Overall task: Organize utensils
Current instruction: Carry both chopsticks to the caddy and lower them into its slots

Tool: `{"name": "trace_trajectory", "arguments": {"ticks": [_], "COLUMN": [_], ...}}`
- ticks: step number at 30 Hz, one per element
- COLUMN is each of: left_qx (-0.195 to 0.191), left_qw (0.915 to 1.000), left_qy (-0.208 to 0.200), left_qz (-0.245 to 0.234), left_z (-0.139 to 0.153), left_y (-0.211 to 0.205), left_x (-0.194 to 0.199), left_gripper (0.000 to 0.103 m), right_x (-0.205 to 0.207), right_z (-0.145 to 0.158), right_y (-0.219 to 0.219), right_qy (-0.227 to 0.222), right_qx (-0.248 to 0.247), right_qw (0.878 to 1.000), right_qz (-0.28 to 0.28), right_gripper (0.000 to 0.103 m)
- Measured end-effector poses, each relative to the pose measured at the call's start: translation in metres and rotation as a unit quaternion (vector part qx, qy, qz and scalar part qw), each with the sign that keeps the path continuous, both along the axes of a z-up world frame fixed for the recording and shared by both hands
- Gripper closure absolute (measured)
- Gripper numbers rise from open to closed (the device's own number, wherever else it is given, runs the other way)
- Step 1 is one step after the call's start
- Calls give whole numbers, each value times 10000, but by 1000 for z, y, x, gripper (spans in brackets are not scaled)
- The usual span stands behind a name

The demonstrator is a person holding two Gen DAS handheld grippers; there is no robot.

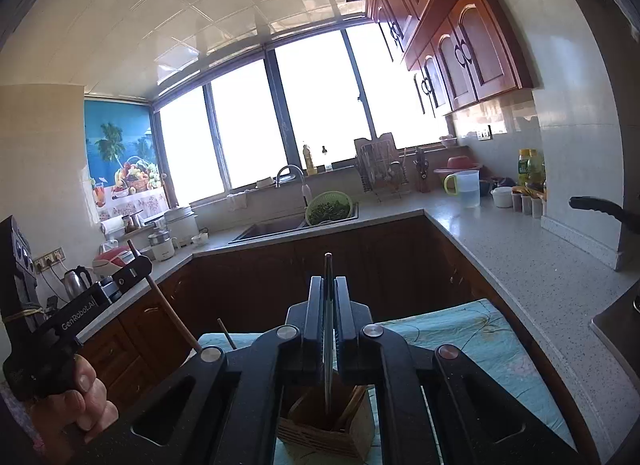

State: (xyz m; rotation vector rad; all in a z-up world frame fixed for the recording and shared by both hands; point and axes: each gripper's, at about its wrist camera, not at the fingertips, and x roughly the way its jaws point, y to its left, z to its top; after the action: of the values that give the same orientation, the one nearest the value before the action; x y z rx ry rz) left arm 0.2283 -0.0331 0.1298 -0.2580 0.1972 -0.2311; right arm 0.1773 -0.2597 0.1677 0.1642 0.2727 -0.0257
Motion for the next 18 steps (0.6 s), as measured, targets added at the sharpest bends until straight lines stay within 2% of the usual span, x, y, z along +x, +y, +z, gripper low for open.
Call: {"name": "trace_trajectory", "arguments": {"ticks": [7,13,18], "left_qx": [-32,19,109], "left_qw": [9997,9997,9992], "left_qy": [112,220,395], "left_qz": [234,120,-8], "left_z": [-46,-64,-68], "left_y": [-26,-39,-33], "left_x": [21,25,23], "left_gripper": [99,99,99], "right_x": [14,13,16], "right_z": [-31,-47,-62], "right_y": [-3,-4,-6], "right_qy": [210,341,520], "right_qx": [21,81,141], "right_qw": [9998,9994,9985], "right_qz": [-54,-51,-45], "right_gripper": [99,99,99]}}
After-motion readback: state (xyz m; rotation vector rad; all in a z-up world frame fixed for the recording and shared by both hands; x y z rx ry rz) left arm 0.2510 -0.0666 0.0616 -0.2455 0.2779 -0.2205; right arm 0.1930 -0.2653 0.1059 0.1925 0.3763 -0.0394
